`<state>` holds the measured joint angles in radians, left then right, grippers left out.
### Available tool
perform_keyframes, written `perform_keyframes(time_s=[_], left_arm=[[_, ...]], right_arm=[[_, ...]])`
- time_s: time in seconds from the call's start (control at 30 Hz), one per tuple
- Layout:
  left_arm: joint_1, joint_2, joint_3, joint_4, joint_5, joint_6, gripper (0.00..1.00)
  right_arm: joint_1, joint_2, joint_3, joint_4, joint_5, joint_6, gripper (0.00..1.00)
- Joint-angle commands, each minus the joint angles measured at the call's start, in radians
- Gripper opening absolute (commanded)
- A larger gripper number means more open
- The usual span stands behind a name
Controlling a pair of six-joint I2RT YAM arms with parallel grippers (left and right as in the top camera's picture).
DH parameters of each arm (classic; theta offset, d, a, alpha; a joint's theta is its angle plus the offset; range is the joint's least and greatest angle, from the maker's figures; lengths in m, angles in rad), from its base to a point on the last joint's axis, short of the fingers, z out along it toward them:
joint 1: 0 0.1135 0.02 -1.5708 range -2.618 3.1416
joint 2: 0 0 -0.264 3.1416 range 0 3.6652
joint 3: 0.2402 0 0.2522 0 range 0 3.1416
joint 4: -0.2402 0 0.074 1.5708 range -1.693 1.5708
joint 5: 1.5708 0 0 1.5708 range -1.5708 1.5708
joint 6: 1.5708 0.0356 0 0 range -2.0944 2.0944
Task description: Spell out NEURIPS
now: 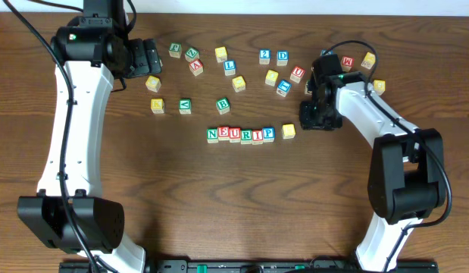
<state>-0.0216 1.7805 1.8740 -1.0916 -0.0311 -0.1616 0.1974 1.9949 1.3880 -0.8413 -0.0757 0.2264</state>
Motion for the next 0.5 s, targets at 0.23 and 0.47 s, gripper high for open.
perform_keyframes(time_s=[0.23,0.47], left_arm=[[0.003,0.013,-0.006,0.001,0.0,-0.016,0.98],[0.003,0.013,-0.006,0.001,0.0,-0.016,0.98]], right_arm=[[0.047,0.033,-0.011,0.023,-0.01,0.008,0.36],[0.053,0.037,-0.011,0.027,-0.015,0.004,0.36]])
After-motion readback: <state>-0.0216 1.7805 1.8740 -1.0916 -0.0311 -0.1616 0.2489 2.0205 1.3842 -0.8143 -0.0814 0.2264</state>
